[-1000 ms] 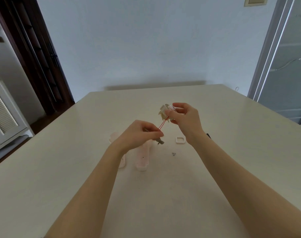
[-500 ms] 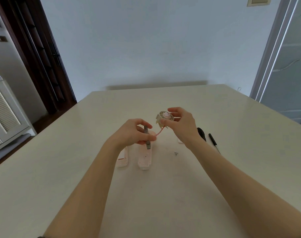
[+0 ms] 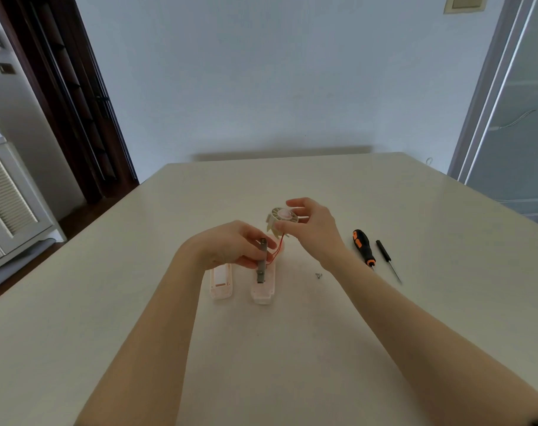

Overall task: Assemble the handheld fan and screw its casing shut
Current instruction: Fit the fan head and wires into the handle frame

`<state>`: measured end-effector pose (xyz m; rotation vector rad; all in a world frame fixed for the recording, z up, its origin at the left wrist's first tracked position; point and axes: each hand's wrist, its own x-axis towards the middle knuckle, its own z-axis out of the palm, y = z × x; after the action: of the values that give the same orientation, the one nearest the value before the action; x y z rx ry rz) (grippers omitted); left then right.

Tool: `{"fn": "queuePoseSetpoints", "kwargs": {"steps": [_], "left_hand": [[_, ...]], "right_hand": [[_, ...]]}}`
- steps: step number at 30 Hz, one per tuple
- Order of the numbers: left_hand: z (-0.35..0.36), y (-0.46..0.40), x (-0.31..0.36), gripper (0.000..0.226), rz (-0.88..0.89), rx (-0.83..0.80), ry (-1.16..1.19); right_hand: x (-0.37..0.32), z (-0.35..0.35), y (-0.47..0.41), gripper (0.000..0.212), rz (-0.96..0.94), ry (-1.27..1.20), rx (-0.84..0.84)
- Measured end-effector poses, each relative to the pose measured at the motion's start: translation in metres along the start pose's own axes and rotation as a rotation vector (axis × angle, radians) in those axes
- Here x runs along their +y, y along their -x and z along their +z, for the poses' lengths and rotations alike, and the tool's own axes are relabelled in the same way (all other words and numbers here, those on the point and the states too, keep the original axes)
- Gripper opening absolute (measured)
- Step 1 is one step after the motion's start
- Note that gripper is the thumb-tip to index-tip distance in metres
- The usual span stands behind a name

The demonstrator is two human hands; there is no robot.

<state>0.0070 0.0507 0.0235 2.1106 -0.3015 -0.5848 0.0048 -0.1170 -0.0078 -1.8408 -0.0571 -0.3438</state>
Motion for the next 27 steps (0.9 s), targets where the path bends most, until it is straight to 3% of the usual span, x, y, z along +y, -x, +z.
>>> {"fn": "queuePoseSetpoints", "kwargs": {"steps": [4,17,27], "left_hand": [[-0.001,0.003,-0.001,0.036,-0.018,-0.019,-0.004],[-0.002,0.003,-0.004,0.018,-0.085,0.023,0.023],[0.0,0.003,-0.006,0.018,-0.101,0.035,0.068]], "right_hand": [[0.001,0.006,-0.001,0.047,0.013,0.004,-0.018],[0.004,0.017,-0.003,0.047,0.032,0.077,-0.115],[0.006,0.017,-0.001,0.045,0.005,0.16,-0.113]]}}
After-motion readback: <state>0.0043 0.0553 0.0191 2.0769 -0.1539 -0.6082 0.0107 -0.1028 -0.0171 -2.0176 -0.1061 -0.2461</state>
